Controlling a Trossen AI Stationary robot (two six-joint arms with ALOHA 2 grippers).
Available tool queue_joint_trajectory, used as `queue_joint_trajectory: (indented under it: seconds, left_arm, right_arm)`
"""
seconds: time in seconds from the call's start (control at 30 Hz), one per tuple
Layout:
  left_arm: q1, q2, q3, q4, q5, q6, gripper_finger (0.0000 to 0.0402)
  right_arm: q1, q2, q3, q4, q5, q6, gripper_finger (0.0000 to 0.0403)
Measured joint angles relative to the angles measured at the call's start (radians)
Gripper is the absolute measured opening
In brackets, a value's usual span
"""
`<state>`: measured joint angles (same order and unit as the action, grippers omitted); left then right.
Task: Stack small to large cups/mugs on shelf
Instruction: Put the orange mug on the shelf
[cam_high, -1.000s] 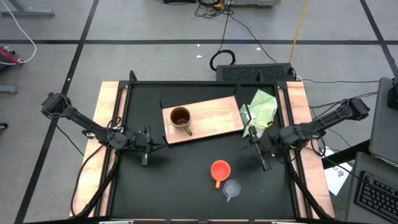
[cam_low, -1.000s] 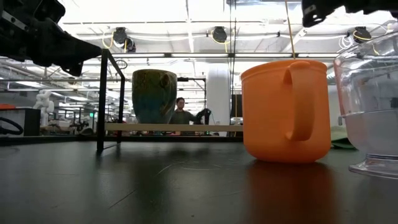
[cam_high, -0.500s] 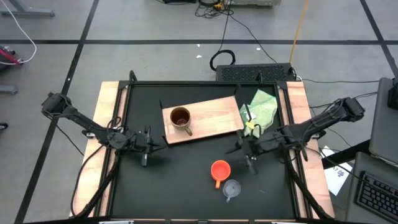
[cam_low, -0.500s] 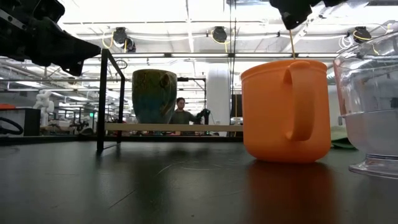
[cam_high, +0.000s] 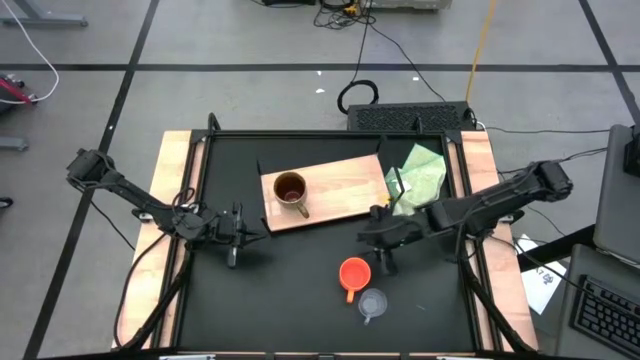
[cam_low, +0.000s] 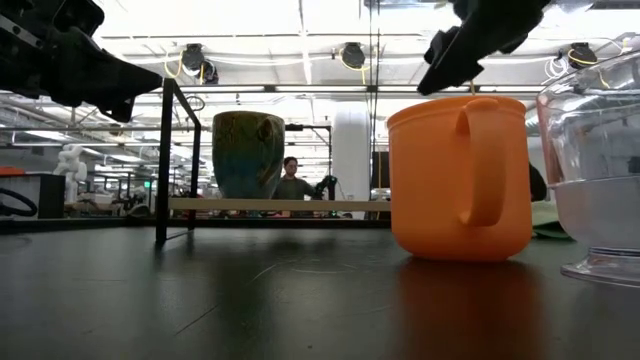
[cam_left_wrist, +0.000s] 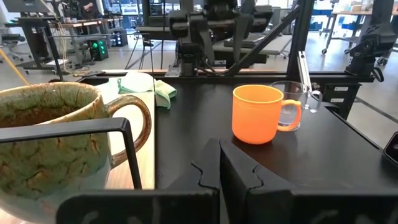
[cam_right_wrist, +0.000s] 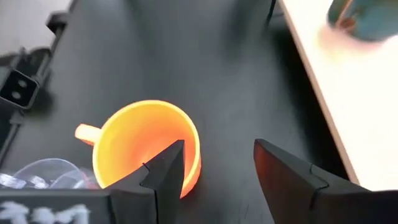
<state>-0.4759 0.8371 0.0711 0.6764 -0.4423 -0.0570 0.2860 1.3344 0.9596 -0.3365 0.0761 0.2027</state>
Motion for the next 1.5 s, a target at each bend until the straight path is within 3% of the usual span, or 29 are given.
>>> queue_joint_trajectory:
  seconds: [0.23,0.43,0.97,1.5]
  left_arm:
    - [0.000,0.000,0.000,-0.010,0.000,0.000,0.0004]
    - [0.000,0.000,0.000,-0.017,0.000,-0.002,0.0003]
    - [0.000,0.000,0.000,-0.022,0.000,-0.009,0.0009]
    - [0.000,0.000,0.000,-0.022,0.000,-0.012,0.0010]
  right_arm:
    - [-0.004,0.113,0.100,-0.139,-0.003,0.022,0.0185]
    - [-0.010,0.161,0.126,-0.146,-0.055,0.070,0.0185]
    - [-0.010,0.170,0.126,-0.154,-0.132,0.195,0.0185]
    - [-0.010,0.170,0.085,-0.125,-0.158,0.205,0.0185]
